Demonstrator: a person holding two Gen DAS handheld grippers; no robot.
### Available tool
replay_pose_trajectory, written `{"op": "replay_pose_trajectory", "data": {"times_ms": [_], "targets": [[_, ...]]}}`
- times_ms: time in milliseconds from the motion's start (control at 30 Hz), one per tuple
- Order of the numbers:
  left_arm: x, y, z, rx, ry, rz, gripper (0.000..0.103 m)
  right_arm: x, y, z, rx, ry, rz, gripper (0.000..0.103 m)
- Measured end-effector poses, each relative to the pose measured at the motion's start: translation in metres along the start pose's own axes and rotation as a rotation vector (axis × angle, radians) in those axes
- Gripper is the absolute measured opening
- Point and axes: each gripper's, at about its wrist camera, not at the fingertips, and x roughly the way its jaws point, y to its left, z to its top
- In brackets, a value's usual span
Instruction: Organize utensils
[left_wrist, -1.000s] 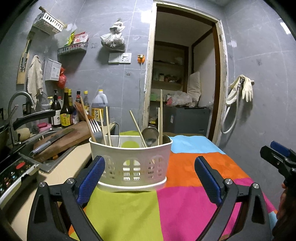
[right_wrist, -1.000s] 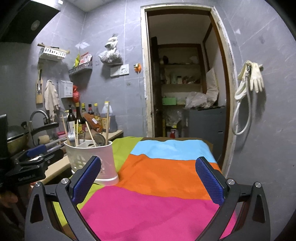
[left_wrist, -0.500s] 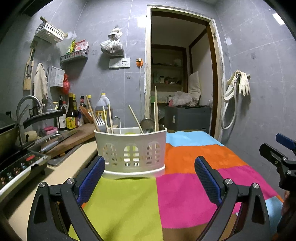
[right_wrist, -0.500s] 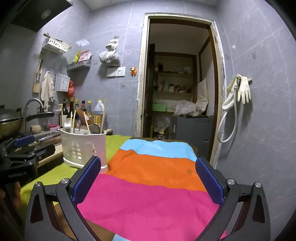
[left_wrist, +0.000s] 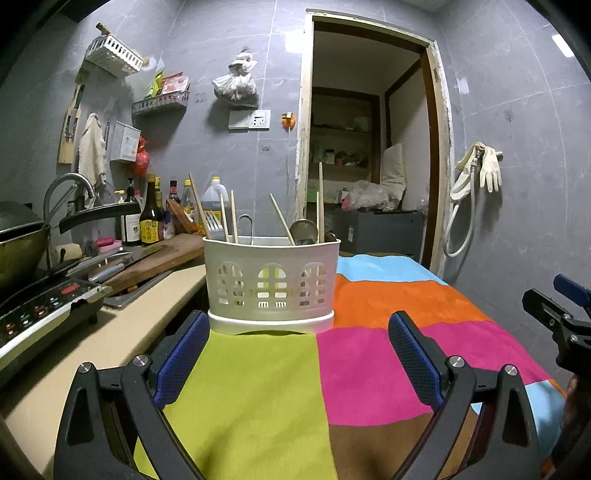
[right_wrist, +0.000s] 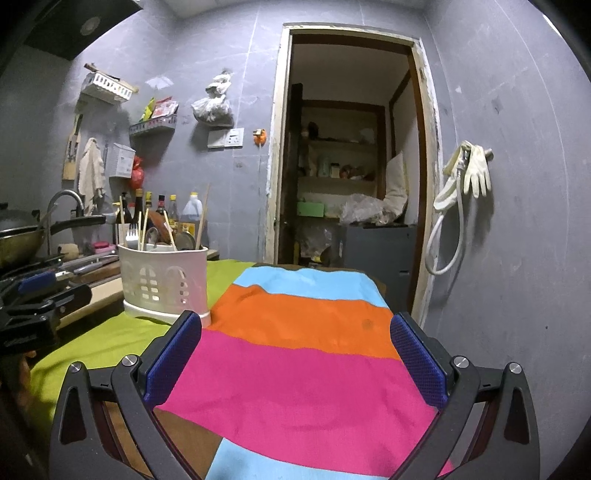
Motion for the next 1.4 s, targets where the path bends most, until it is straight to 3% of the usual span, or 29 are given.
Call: {"op": "replay_pose_trajectory", "data": {"times_ms": [1400], "targets": [[0.0026, 0.0042, -0.0074, -0.006, 0.018, 0.007, 0.095, 0.0007, -0.0068, -0.0048, 0.01, 0.013, -0.007, 0.103]]}}
